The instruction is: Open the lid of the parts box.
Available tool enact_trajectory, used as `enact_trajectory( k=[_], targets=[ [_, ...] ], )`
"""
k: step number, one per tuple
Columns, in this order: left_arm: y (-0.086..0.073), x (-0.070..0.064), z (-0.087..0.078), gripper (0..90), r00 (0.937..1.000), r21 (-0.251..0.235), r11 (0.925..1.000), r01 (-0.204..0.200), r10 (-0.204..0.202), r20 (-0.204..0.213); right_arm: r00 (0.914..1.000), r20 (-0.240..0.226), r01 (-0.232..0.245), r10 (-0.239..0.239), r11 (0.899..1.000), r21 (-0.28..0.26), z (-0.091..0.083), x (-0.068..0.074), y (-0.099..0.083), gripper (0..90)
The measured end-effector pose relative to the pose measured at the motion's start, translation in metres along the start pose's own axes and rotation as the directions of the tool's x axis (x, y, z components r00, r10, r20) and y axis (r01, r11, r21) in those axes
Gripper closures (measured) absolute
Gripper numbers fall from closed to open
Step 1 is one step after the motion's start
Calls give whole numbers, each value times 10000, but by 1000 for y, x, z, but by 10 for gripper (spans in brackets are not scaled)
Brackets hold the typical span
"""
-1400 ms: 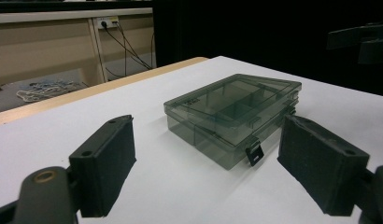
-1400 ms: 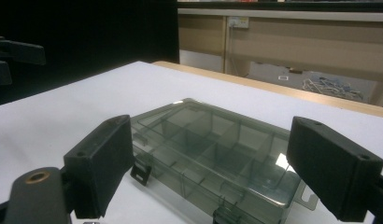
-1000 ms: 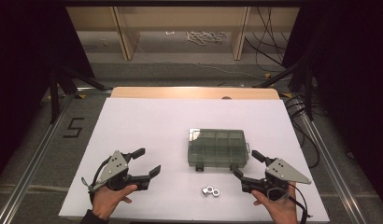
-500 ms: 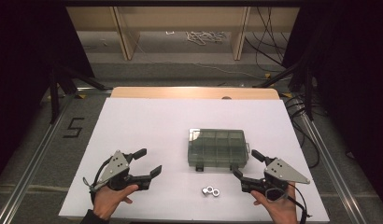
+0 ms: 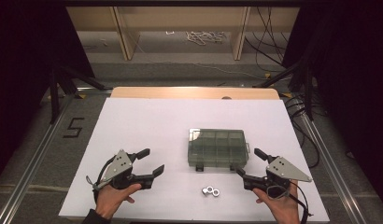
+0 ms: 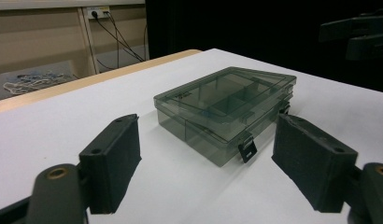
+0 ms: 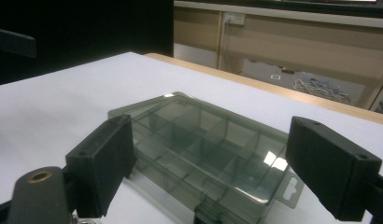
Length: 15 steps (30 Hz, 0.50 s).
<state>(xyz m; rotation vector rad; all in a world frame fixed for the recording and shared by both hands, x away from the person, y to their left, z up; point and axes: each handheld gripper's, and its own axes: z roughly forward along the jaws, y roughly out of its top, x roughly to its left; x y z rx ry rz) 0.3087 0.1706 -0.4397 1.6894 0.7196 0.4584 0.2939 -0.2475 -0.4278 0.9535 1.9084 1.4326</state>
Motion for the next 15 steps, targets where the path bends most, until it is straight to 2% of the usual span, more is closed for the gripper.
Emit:
enact_trajectory(
  k=[3,4,6,7,12,13,14,15],
  targets=[
    [0,-2,5,263,9998,28,9999,-103,102,188,10000,53,-11,12,10000,-95,1,-4,-1,167],
    [0,-3,6,291,9995,176,9996,-211,207,221,10000,56,-21,21,10000,5,0,-5,-1,167],
    [0,-4,8,304,9995,187,9998,-100,95,287,9999,116,-68,69,9999,-81,1,-6,-1,168],
    [0,-4,9,312,9994,308,9993,-198,189,294,9998,184,0,-1,10000,39,0,-8,-1,182],
    [-1,-3,15,386,9993,466,9988,-175,160,330,9996,217,177,-182,9996,238,0,-12,0,198],
    [-2,-3,19,402,9989,596,9977,-318,297,364,9979,435,464,-475,9986,271,1,-15,1,219],
    [-2,-3,21,426,9990,648,9975,-299,276,354,9956,571,736,-748,9970,238,2,-17,1,235],
    [-2,-3,23,442,9988,712,9969,-332,306,374,9938,544,953,-967,9951,277,3,-20,1,251]
  ],
)
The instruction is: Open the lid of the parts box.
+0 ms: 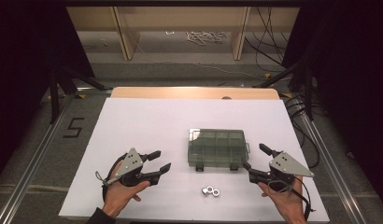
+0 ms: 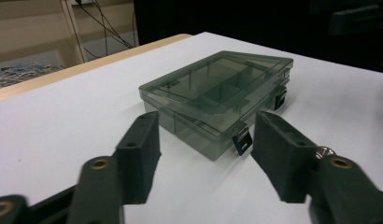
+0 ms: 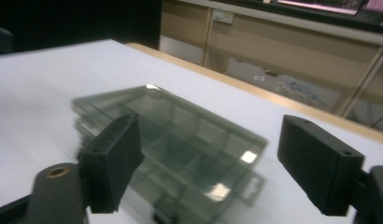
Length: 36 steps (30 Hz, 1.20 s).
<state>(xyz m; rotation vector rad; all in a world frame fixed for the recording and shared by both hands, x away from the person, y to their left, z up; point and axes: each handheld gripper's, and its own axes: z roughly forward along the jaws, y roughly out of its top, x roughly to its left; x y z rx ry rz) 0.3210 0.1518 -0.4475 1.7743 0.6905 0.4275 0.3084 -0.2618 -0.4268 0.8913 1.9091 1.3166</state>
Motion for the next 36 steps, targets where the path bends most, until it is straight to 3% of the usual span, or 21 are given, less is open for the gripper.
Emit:
enact_trajectory(
  k=[3,5,7,10,17,18,20,22,24,26,31,36],
  targets=[
    [0,0,5,507,9999,162,9998,-129,129,5,9996,237,176,-180,9997,148,2,-6,-1,269],
    [0,0,13,575,9997,305,9993,-228,226,72,10000,52,-2,0,9990,438,6,-14,-3,325],
    [0,0,16,630,9997,313,9993,-199,195,116,10000,69,14,-17,9988,483,10,-18,-5,356],
    [-1,3,28,694,9985,606,9970,-485,469,280,9997,207,-118,103,9971,752,12,-24,-7,403],
    [-4,6,44,790,9989,1082,9934,-386,353,316,9990,197,-413,395,9937,1038,18,-38,-14,545],
    [-6,7,50,792,9986,1194,9919,-432,393,353,9991,258,-371,340,9907,1307,19,-43,-17,619],
    [-6,8,53,800,9984,1293,9908,-412,359,433,9989,258,-426,392,9881,1475,20,-46,-18,648],
    [-8,8,61,820,9984,1481,9884,-343,272,502,9984,133,-568,553,9837,1705,23,-53,-23,755],
    [-8,10,65,837,9974,1590,9860,-495,404,600,9986,155,-518,498,9814,1846,24,-57,-26,799],
    [-9,10,69,857,9979,1600,9864,-370,279,591,9990,83,-444,437,9764,2112,25,-59,-27,843],
    [-10,15,77,878,9973,1815,9819,-541,439,597,9994,-251,-145,218,9651,2616,30,-59,-32,900],
    [-10,15,82,879,9979,1999,9790,-393,281,585,9980,-617,57,145,9493,3142,34,-56,-36,900]
  ],
)
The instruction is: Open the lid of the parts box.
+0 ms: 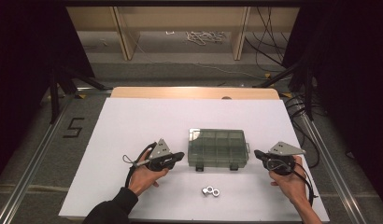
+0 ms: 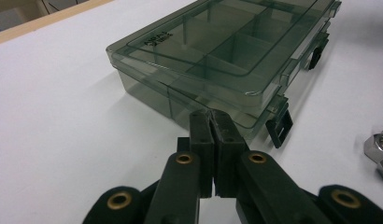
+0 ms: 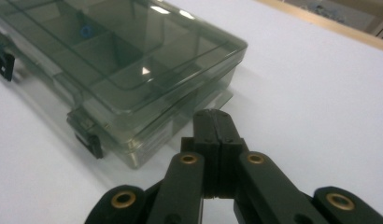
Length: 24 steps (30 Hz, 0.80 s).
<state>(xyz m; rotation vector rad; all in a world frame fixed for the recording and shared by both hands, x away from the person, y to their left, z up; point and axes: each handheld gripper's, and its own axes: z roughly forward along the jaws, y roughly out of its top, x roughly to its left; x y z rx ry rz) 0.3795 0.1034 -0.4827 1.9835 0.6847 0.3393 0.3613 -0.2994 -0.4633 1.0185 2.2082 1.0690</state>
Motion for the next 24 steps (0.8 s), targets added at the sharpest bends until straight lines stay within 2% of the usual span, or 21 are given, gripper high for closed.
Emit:
enact_trajectory(
  k=[3,4,9,15,18,19,24],
  targets=[
    [0,0,3,879,9999,22,10000,-37,37,119,9999,-99,127,-125,9998,167,2,1,-1,900],
    [0,-1,4,879,9999,166,9998,-117,116,87,9995,-243,233,-225,9991,349,4,3,-2,900],
    [1,-1,8,879,9998,263,9996,-48,42,206,9974,-566,489,-456,9971,584,8,9,-2,900],
    [2,-2,9,877,9996,182,9998,-34,29,295,9951,-783,647,-609,9968,473,8,11,-1,900],
    [3,-3,10,876,9990,121,9997,-227,222,384,9936,-895,718,-683,9968,362,8,12,0,900],
    [4,-4,10,877,9995,108,9999,-111,108,312,9933,-914,738,-704,9967,340,8,13,0,900],
    [6,-4,10,875,9996,-60,9999,-100,101,274,9921,-996,769,-758,9970,76,8,14,2,900]
  ],
)
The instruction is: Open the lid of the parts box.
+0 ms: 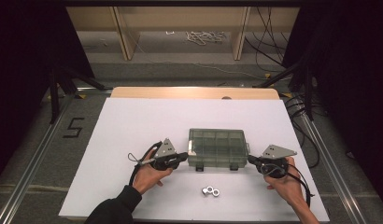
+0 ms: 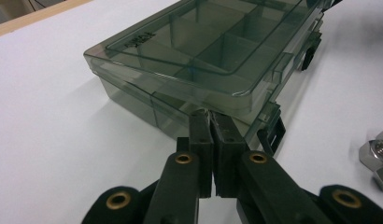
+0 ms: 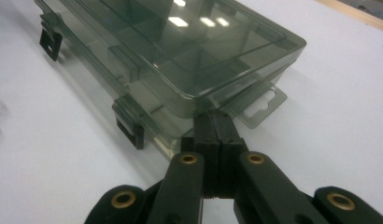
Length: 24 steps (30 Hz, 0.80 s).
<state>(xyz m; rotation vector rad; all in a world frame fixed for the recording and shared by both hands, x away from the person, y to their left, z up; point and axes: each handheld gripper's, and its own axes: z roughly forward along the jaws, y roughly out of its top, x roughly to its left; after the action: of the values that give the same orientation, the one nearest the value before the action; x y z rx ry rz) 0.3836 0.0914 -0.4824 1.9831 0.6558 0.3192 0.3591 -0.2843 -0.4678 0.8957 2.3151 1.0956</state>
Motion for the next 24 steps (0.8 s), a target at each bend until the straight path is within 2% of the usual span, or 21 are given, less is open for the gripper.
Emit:
enact_trajectory(
  k=[4,6,8,11,12,15,17,24],
  targets=[
    [4,2,1,875,10000,-87,10000,-28,27,-62,9997,33,233,-232,9992,-310,0,2,4,900],
    [7,3,1,875,9998,-208,9996,-177,177,-31,9996,75,260,-257,9986,-469,1,3,6,900],
    [10,4,1,875,9997,-249,9996,-166,162,-188,9995,155,296,-288,9981,-540,1,3,7,900],
    [11,5,1,875,9997,-314,9994,-138,132,-190,9994,212,274,-259,9970,-718,2,1,9,900],
    [14,6,0,874,9998,-372,9992,-139,135,-119,9994,266,248,-224,9955,-920,3,1,10,900],
    [17,7,-1,874,9997,-430,9990,-155,148,-171,9993,289,256,-226,9942,-1048,4,0,12,900],
    [20,7,-2,874,9996,-490,9987,-104,91,-258,9986,445,344,-285,9895,-1401,5,-2,15,900],
    [27,15,-1,874,9988,-649,9976,-257,230,-423,9971,711,390,-268,9837,-1758,10,-6,20,900]
  ],
)
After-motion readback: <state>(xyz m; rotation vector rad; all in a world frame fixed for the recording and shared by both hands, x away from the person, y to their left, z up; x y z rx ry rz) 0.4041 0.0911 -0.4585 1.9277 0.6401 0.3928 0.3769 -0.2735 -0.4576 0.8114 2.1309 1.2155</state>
